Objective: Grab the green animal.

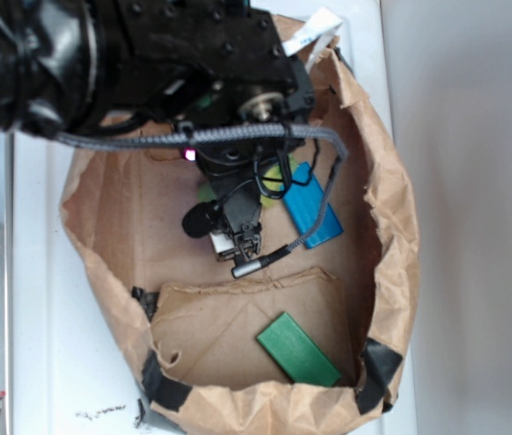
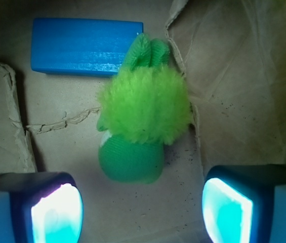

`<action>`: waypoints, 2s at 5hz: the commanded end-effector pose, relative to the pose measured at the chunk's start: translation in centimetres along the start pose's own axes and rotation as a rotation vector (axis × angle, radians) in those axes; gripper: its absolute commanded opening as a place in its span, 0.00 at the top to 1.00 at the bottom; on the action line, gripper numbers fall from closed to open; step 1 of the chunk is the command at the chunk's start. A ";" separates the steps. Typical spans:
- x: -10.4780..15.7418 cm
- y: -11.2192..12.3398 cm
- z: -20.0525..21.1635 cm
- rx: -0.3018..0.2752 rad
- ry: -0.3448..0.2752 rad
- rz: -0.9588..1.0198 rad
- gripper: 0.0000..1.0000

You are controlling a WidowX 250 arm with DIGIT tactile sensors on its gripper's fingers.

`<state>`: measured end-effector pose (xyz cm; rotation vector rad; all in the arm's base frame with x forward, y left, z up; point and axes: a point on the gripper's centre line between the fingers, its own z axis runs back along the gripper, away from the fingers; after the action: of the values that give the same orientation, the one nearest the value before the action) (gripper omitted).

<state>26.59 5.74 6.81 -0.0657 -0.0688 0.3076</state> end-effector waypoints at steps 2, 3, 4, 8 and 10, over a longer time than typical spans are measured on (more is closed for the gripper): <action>2.9 0.6 -0.2 -0.053 -0.163 0.032 0.00; 3.6 0.7 -1.1 -0.028 -0.177 0.033 0.00; 3.7 0.9 -1.4 -0.018 -0.182 0.024 0.00; 3.4 0.8 -3.2 0.018 -0.173 -0.020 0.00; 3.3 0.9 -2.7 0.009 -0.162 -0.026 1.00</action>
<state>28.83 6.56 3.04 -0.0455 -0.1786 0.2756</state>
